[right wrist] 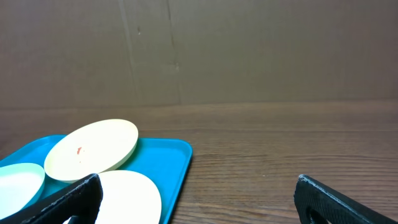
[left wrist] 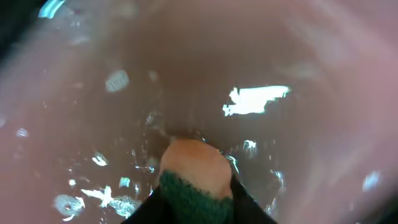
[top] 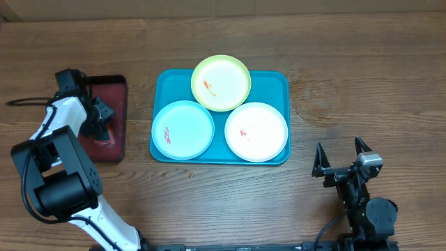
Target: Clean dirty plates on tray and stack at the side
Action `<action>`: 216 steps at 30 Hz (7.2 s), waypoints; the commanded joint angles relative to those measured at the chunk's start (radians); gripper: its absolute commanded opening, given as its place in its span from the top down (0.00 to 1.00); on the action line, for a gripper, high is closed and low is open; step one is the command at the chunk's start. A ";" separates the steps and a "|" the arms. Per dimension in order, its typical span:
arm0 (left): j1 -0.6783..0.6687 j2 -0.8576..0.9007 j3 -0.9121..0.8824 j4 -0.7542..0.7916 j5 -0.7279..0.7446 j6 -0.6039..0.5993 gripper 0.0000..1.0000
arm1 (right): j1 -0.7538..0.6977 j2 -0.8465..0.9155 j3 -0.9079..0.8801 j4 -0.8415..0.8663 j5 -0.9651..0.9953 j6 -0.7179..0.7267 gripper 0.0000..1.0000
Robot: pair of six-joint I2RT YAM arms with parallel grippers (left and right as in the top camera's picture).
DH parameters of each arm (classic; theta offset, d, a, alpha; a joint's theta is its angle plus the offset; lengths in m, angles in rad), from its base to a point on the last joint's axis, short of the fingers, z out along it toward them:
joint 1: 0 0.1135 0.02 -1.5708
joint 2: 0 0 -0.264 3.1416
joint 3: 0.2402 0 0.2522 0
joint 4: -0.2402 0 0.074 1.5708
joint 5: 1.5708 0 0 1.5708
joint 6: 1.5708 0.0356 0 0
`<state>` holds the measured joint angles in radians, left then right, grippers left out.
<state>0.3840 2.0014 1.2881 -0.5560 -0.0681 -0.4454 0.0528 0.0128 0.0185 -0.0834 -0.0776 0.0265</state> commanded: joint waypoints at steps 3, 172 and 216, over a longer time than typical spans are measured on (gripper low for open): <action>0.049 0.039 -0.022 0.010 -0.042 -0.185 0.44 | -0.003 -0.010 -0.010 0.003 0.006 0.007 0.00; 0.074 0.039 0.306 -0.406 0.090 0.244 0.96 | -0.003 -0.010 -0.010 0.003 0.006 0.007 0.00; -0.355 -0.060 0.369 -0.749 0.357 0.240 0.96 | -0.003 -0.010 -0.010 0.003 0.006 0.007 0.00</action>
<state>0.1307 1.9381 1.7218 -1.3350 0.2268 -0.1947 0.0528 0.0128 0.0185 -0.0834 -0.0776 0.0265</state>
